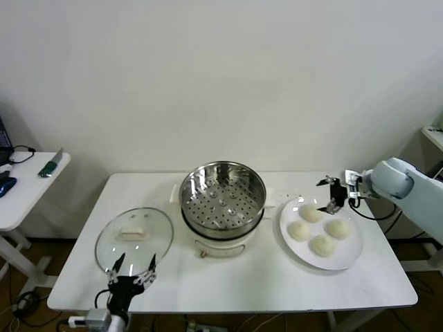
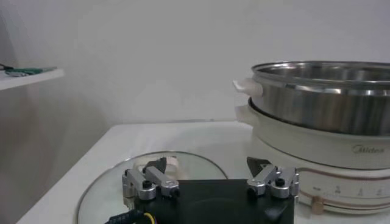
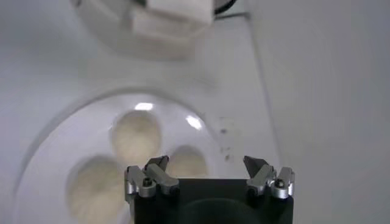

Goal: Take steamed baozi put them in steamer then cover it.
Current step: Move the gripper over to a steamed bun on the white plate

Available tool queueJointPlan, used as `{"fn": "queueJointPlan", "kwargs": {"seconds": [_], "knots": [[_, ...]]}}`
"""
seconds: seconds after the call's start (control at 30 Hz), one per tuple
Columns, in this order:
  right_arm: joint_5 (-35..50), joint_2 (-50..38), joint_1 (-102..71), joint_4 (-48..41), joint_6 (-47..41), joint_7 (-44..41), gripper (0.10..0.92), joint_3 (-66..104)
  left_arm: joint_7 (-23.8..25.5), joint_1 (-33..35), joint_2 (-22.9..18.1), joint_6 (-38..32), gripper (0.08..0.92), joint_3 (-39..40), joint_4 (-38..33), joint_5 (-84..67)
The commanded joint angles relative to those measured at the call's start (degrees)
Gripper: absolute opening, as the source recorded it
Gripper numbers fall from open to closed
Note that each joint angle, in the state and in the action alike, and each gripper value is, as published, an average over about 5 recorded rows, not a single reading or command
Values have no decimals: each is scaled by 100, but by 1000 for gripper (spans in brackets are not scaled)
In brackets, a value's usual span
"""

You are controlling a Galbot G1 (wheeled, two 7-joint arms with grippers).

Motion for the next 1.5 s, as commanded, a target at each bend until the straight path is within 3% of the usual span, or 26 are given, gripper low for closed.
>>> {"fn": "queueJointPlan", "kwargs": {"seconds": [0.03, 0.27, 0.6, 1.5], "knots": [[-92, 940, 1131, -1419, 327, -868, 823, -1290, 1, 13, -17, -44, 823, -8, 5, 13], [-118, 1821, 880, -2415, 430, -1015, 823, -1118, 1, 21, -24, -78, 823, -27, 9, 33], [-347, 2412, 334, -3144, 588, -1114, 823, -772, -2, 112, -29, -183, 823, -102, 28, 49], [-1069, 2833, -267, -4083, 805, -825, 823, -88, 2, 76, -7, -324, 823, -91, 245, 56]]}}
